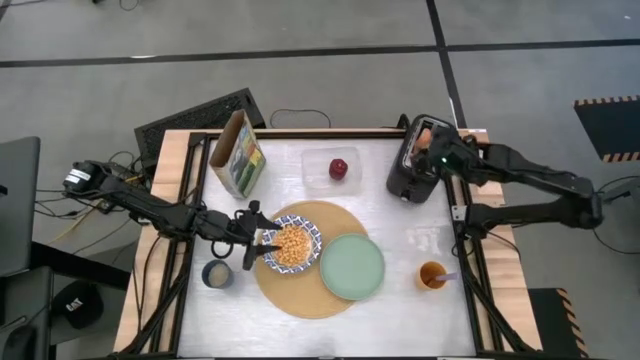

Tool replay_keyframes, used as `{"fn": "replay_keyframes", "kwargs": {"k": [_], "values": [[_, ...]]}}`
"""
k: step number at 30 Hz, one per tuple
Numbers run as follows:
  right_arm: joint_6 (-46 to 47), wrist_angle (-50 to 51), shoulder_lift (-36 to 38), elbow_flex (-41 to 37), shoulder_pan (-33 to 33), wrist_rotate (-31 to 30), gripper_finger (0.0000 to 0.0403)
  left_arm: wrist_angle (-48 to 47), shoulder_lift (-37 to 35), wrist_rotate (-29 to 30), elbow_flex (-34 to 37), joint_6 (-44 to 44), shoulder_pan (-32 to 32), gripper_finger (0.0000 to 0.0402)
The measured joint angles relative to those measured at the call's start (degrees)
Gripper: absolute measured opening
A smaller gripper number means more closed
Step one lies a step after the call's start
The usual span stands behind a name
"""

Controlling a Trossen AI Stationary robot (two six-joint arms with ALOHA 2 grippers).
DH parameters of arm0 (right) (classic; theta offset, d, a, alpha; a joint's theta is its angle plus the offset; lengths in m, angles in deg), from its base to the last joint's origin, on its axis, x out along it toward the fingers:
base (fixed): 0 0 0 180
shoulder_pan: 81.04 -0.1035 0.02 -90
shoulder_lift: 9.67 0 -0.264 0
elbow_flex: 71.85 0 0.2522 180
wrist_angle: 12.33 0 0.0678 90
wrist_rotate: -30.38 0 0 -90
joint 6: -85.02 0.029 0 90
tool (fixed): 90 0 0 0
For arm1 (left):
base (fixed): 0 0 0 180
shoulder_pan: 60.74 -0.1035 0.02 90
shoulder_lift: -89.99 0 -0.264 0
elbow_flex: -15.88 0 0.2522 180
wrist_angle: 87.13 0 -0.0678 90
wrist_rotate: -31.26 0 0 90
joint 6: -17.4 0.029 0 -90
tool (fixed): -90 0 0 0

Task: Arrange a breakfast setting
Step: Put the bagel on the green plate

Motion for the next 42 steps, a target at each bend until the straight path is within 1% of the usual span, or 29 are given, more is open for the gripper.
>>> {"fn": "replay_keyframes", "kwargs": {"k": [3, 6, 9, 13, 22, 29, 33, 38, 42], "values": [[0.0, -0.2, -1.7, 0.0, 3.0, 0.0, 0.0311, -0.1, 0.0, 0.0, 0.0, -0.1, 0.0, 0.0258], [0.1, -2.6, -3.6, 0.0, 4.9, 0.0, 0.0311, -0.1, 0.0, 0.6, 0.0, -0.1, 0.0, 0.0258], [0.1, -4.8, -5.4, 0.0, 5.4, 0.0, 0.0311, -0.1, 0.0, 1.0, 0.0, -0.1, 0.0, 0.0258], [2.3, -4.9, -8.1, 0.0, 6.2, 0.0, 0.0311, -0.2, 0.0, 1.0, 0.0, -0.1, 0.0, 0.0258], [3.4, -4.9, -12.9, 0.0, 8.0, 0.0, 0.0305, -0.2, 0.0, 1.0, 0.0, -0.2, 0.0, 0.0258], [3.2, -4.9, -13.1, 0.0, 8.6, 0.0, 0.0261, -0.2, 0.0, 1.0, 0.0, -1.0, 0.0, 0.0258], [3.1, -5.2, -12.8, 0.0, 8.6, -0.2, 0.0224, -0.1, 0.0, 1.0, 0.0, -1.1, 0.0, 0.0258], [2.3, -5.6, -12.7, 0.0, 8.2, -1.9, 0.0174, 0.5, 0.0, 1.0, 0.0, -1.1, 0.0, 0.0258], [1.7, -4.8, -12.7, 1.3, 8.2, -2.6, 0.0141, 0.6, 0.0, 1.0, 0.0, -1.1, 0.0, 0.0258]]}}
